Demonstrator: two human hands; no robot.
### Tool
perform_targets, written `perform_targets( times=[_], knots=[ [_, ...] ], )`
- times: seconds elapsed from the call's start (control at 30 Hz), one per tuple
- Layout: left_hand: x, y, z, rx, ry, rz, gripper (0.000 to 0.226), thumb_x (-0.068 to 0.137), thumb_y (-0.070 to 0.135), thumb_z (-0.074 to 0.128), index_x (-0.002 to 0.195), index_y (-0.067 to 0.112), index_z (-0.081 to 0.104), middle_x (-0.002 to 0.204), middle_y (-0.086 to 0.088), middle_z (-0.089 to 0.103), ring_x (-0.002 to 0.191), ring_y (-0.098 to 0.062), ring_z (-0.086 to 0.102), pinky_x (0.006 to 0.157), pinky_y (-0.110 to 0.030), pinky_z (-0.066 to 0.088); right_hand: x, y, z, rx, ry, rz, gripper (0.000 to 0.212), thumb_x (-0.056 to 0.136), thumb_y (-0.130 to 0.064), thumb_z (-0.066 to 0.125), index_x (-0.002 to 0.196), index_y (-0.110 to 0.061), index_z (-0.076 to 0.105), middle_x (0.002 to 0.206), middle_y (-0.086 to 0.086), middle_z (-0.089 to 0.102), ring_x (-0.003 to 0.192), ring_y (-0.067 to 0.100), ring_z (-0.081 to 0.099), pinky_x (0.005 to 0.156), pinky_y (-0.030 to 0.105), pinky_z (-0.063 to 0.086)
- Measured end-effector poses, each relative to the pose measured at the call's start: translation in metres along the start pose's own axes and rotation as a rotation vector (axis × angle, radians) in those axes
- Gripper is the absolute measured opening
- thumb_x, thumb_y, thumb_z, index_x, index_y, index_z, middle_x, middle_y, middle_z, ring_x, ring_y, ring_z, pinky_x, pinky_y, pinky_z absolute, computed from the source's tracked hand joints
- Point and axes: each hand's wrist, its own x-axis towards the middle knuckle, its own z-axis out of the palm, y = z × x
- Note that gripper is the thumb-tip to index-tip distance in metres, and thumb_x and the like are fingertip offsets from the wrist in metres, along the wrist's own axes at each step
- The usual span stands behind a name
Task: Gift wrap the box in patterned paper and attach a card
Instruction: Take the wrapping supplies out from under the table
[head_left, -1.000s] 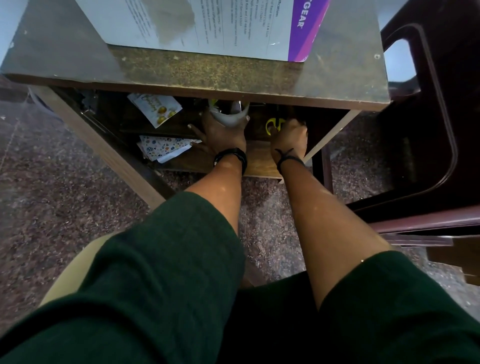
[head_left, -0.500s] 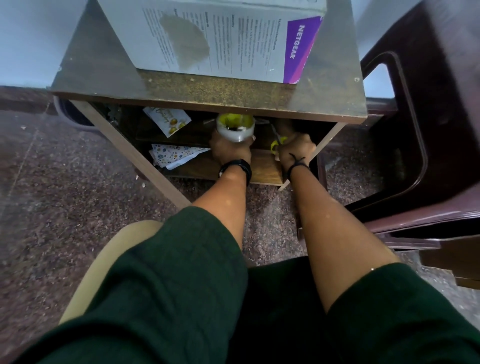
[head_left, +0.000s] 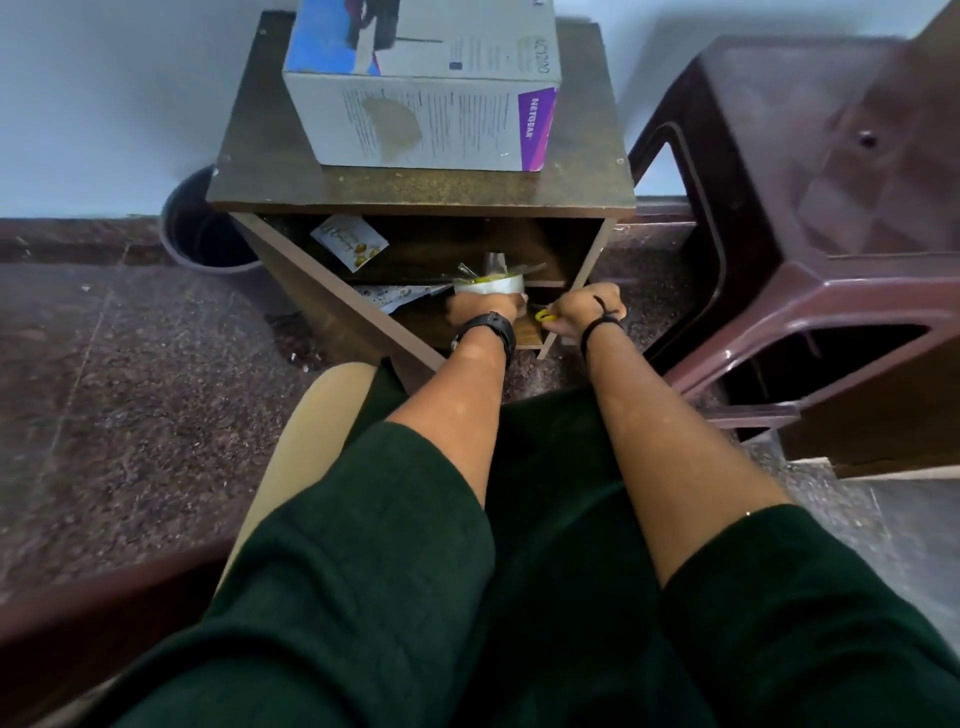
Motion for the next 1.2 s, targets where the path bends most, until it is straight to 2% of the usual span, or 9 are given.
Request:
perform_targets(
  times=[0.1, 0.27, 0.53, 0.7, 0.77, 0.87, 1.0, 1.1, 1.2],
  knots=[
    [-0.023, 0.002, -0.005, 0.078, -0.069, 0.021, 0.084, 0.061, 0.028, 0.088, 0.132, 0.008, 0.047, 0.128, -0.008, 0.055, 0.113, -0.027, 0.056, 0.094, -0.039, 0.051, -0.034, -0.003, -0.024, 0.08, 0.079, -0.02, 0.011, 0.078, 0.003, 0.07, 0.083, -0.002, 0.061, 0.088, 0.016, 0.068, 0.062, 0.022, 0.069, 0.045, 0.027, 0.055],
    [-0.058, 0.001, -0.016, 0.102, -0.188, 0.094, 0.082, 0.061, 0.023, 0.087, 0.132, 0.01, 0.048, 0.13, -0.007, 0.054, 0.115, -0.027, 0.054, 0.098, -0.042, 0.048, -0.082, 0.007, -0.06, 0.235, 0.116, -0.103, 0.016, 0.079, 0.007, 0.064, 0.073, -0.005, 0.057, 0.091, 0.018, 0.065, 0.061, 0.02, 0.067, 0.049, 0.024, 0.053],
    [-0.138, 0.009, -0.02, -0.009, -0.349, 0.204, 0.069, 0.072, 0.017, 0.081, 0.131, 0.005, 0.047, 0.127, -0.014, 0.055, 0.113, -0.033, 0.055, 0.091, -0.043, 0.053, -0.15, 0.004, -0.105, 0.431, 0.316, -0.268, 0.022, 0.076, 0.003, 0.07, 0.097, -0.003, 0.068, 0.087, 0.012, 0.066, 0.058, 0.015, 0.067, 0.056, 0.027, 0.059],
    [-0.18, 0.03, 0.001, -0.049, -0.382, 0.315, 0.064, 0.071, 0.025, 0.082, 0.124, 0.006, 0.052, 0.116, -0.009, 0.059, 0.093, -0.023, 0.058, 0.075, -0.034, 0.058, -0.162, -0.012, -0.138, 0.541, 0.441, -0.315, 0.028, 0.076, 0.003, 0.067, 0.102, -0.007, 0.064, 0.094, 0.015, 0.067, 0.061, 0.018, 0.069, 0.056, 0.028, 0.059],
    [-0.194, 0.041, 0.012, -0.066, -0.385, 0.366, 0.066, 0.07, 0.028, 0.082, 0.123, 0.005, 0.051, 0.11, -0.006, 0.057, 0.088, -0.02, 0.056, 0.077, -0.035, 0.057, -0.164, -0.022, -0.15, 0.584, 0.489, -0.322, 0.032, 0.075, 0.001, 0.068, 0.106, -0.006, 0.065, 0.095, 0.013, 0.067, 0.07, 0.022, 0.071, 0.061, 0.032, 0.06],
    [-0.211, 0.056, 0.031, -0.045, -0.364, 0.451, 0.082, 0.059, 0.037, 0.087, 0.125, 0.006, 0.048, 0.12, -0.009, 0.058, 0.106, -0.026, 0.058, 0.088, -0.04, 0.054, -0.163, -0.039, -0.167, 0.659, 0.537, -0.313, 0.031, 0.076, -0.001, 0.067, 0.106, -0.006, 0.065, 0.09, 0.011, 0.066, 0.072, 0.024, 0.071, 0.064, 0.034, 0.06],
    [-0.219, 0.075, 0.058, 0.046, -0.336, 0.558, 0.08, 0.059, 0.04, 0.086, 0.122, 0.006, 0.051, 0.12, -0.008, 0.062, 0.107, -0.026, 0.06, 0.089, -0.038, 0.053, -0.154, -0.058, -0.188, 0.765, 0.542, -0.271, 0.025, 0.076, 0.006, 0.064, 0.098, -0.007, 0.065, 0.074, 0.007, 0.064, 0.069, 0.023, 0.07, 0.064, 0.033, 0.06],
    [-0.218, 0.082, 0.077, 0.108, -0.332, 0.602, 0.076, 0.062, 0.041, 0.085, 0.121, 0.007, 0.051, 0.118, -0.007, 0.062, 0.107, -0.024, 0.06, 0.088, -0.035, 0.052, -0.137, -0.063, -0.202, 0.776, 0.575, -0.216, 0.02, 0.073, 0.005, 0.068, 0.091, -0.003, 0.067, 0.083, 0.014, 0.07, 0.071, 0.022, 0.071, 0.065, 0.037, 0.06],
    [-0.214, 0.085, 0.101, 0.139, -0.36, 0.644, 0.075, 0.062, 0.04, 0.085, 0.12, 0.008, 0.05, 0.117, -0.005, 0.062, 0.106, -0.023, 0.06, 0.088, -0.035, 0.05, -0.115, -0.066, -0.219, 0.75, 0.638, -0.196, 0.022, 0.074, 0.007, 0.067, 0.066, -0.012, 0.056, 0.08, 0.017, 0.071, 0.071, 0.025, 0.071, 0.068, 0.042, 0.06]
  ],
)
